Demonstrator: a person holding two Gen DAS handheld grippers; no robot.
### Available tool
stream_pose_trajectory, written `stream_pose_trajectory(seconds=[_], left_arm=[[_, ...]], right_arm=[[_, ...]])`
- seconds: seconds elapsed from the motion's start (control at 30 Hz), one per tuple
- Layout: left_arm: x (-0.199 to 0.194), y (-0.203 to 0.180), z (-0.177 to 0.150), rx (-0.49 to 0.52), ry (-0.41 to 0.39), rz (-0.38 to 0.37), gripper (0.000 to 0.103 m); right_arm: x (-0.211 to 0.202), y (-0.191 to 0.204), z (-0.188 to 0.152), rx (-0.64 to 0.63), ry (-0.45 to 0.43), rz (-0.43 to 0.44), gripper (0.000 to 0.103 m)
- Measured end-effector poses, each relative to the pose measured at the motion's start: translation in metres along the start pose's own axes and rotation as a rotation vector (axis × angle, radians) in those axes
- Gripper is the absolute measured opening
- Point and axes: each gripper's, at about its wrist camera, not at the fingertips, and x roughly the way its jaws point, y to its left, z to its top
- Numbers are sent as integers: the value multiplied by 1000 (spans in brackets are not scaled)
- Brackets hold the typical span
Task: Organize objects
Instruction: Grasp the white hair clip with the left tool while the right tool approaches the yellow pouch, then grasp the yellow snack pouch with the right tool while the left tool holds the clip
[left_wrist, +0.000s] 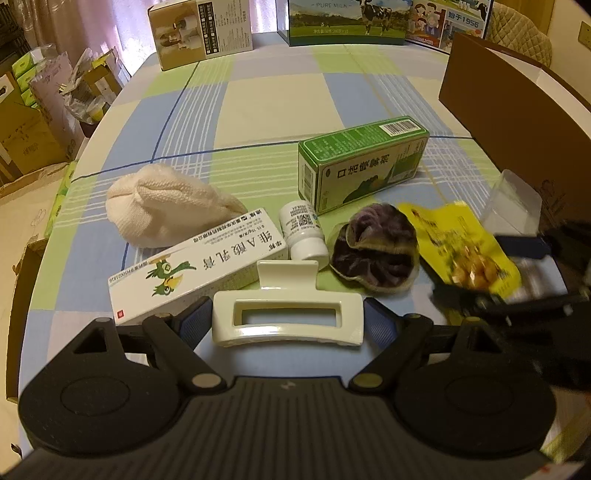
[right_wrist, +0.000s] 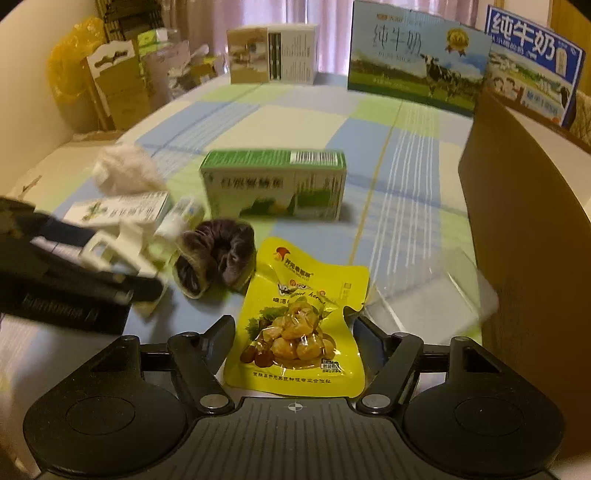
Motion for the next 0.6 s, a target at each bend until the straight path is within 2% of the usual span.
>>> stream_pose_trajectory(seconds=[0.13,0.27,0.47,0.6], left_arm=[[-7,-1,-7,11,19,-24,85],[-9,-5,-11,41,14,-22,85],[1,-2,-8,7,41,-21,85],[3,-8,-10,56,37,3,84]], right_arm=[[-9,6,-10,10,42,-5,68],[-7,5,-10,28,24,-14,70],[-1,4,-10,54,12,-21,72],[0,5,-11,40,-2,-23,70]])
